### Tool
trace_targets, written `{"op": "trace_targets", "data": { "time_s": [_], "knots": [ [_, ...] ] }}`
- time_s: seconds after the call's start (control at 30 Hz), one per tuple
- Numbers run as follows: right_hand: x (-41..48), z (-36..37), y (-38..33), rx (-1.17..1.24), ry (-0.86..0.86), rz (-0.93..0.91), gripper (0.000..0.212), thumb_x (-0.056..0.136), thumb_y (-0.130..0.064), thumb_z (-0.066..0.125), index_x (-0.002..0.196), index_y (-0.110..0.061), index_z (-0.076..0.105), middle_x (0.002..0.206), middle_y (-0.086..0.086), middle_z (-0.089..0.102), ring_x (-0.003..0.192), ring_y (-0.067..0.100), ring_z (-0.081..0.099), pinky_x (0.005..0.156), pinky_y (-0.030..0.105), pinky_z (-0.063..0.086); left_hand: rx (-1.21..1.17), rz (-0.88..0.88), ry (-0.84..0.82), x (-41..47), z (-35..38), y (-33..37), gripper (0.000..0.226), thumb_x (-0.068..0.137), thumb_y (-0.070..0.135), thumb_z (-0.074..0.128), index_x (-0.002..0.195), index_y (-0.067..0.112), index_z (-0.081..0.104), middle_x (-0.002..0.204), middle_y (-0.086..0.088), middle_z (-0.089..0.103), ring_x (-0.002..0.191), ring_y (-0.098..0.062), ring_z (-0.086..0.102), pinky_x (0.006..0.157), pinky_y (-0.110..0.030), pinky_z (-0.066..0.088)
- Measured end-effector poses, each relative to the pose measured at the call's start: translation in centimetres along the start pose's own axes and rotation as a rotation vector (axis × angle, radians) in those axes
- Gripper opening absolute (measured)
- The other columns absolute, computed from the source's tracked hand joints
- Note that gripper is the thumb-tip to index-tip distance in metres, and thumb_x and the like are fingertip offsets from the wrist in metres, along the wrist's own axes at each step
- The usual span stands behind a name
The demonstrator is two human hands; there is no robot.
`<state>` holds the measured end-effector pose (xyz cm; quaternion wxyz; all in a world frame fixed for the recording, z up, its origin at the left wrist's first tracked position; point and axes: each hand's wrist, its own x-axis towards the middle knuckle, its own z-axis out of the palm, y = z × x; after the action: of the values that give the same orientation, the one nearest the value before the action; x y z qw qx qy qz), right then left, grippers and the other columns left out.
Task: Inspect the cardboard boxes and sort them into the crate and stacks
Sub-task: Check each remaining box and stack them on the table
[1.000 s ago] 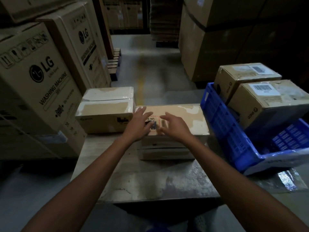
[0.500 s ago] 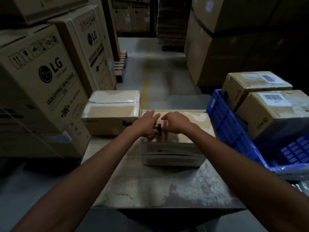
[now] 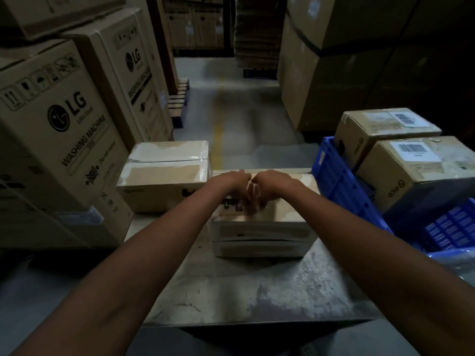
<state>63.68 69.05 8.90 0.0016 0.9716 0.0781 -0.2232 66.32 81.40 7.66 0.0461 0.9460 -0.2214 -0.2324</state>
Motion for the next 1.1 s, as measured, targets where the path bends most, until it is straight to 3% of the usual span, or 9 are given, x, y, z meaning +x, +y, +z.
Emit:
{"op": "trace_targets", "data": {
  "time_s": [0.13,0.23,0.4,0.5,0.57,0.73,0.87,0.97,1.1],
  "knots": [
    [-0.1,0.1,1.7,0.030,-0.127,0.017,0.049,0.079,-0.027,0.084,0.125,-0.019,0.068,0.111,0.004,0.068,0.100,0.022,0.065,0.090,0.038,0.055,0.094,-0.010,-0.090,1.1,0.7,1.2,0.079,0.073,0.038,0.085,0.141,0.020,0.048,0.150,-0.012,0.043,0.110,-0.030,0.061,0.093,-0.043,0.054],
    [-0.3,0.4,1.8,0.059,-0.094,0.002,0.050,0.079,-0.027,0.084,0.125,-0.019,0.068,0.108,0.004,0.068,0.098,0.022,0.065,0.092,0.039,0.055,0.079,-0.012,-0.073,1.2,1.0,1.1,0.075,0.074,0.035,0.085,0.139,0.021,0.051,0.143,-0.010,0.050,0.109,-0.029,0.061,0.094,-0.044,0.053],
    [-1.1,0.8,3.7,0.104,-0.001,0.012,0.064,0.071,-0.034,0.089,0.129,-0.022,0.065,0.108,0.001,0.069,0.097,0.021,0.064,0.090,0.040,0.056,-0.001,0.054,-0.005,0.7,1.7,2.1,0.082,0.080,0.040,0.080,0.150,0.024,0.040,0.154,-0.010,0.037,0.125,-0.031,0.051,0.099,-0.042,0.049],
    [-1.5,1.5,4.3,0.122,0.001,0.022,0.065,0.066,-0.030,0.092,0.127,-0.023,0.068,0.099,-0.001,0.069,0.092,0.020,0.064,0.088,0.042,0.057,0.011,0.039,-0.001,1.3,3.7,3.0,0.086,0.084,0.048,0.073,0.155,0.027,0.029,0.166,-0.012,0.009,0.148,-0.038,0.021,0.113,-0.050,0.036],
    [-1.7,1.4,4.4,0.145,0.009,0.021,0.064,0.064,-0.029,0.092,0.124,-0.023,0.069,0.098,-0.001,0.069,0.091,0.020,0.065,0.087,0.044,0.058,-0.024,0.022,-0.002,1.6,4.2,3.0,0.090,0.085,0.047,0.072,0.158,0.029,0.022,0.167,-0.011,0.000,0.152,-0.039,0.005,0.118,-0.053,0.027],
    [-3.0,2.8,5.8,0.201,0.062,0.064,0.047,0.074,-0.027,0.086,0.118,-0.020,0.069,0.104,0.000,0.064,0.092,0.019,0.062,0.082,0.036,0.055,0.002,0.068,0.049,0.5,4.1,3.2,0.083,0.087,0.052,0.068,0.156,0.027,0.027,0.165,-0.014,0.014,0.149,-0.039,0.016,0.115,-0.054,0.031],
    [-4.1,4.7,7.1,0.209,0.092,0.174,0.038,0.077,-0.016,0.079,0.114,-0.018,0.069,0.098,0.002,0.066,0.091,0.020,0.064,0.081,0.037,0.057,0.043,0.016,0.105,0.0,6.1,4.0,0.072,0.098,0.057,0.048,0.158,0.030,0.020,0.167,-0.011,0.000,0.153,-0.036,0.005,0.119,-0.060,0.019],
    [-3.9,4.3,7.1,0.224,0.083,0.180,0.044,0.077,-0.016,0.080,0.120,-0.017,0.067,0.102,0.003,0.067,0.094,0.021,0.064,0.086,0.040,0.058,0.034,0.001,0.137,0.1,6.1,4.3,0.071,0.098,0.059,0.045,0.158,0.032,0.019,0.168,-0.010,0.000,0.153,-0.035,0.004,0.119,-0.061,0.015],
    [-3.8,3.5,8.7,0.295,0.078,0.178,0.066,0.079,-0.022,0.083,0.139,-0.020,0.056,0.121,0.003,0.065,0.102,0.020,0.061,0.092,0.039,0.053,0.013,0.013,0.128,0.9,5.7,5.3,0.076,0.097,0.062,0.043,0.159,0.034,0.008,0.167,-0.009,-0.004,0.153,-0.035,-0.001,0.120,-0.062,0.011]
  ]
}}
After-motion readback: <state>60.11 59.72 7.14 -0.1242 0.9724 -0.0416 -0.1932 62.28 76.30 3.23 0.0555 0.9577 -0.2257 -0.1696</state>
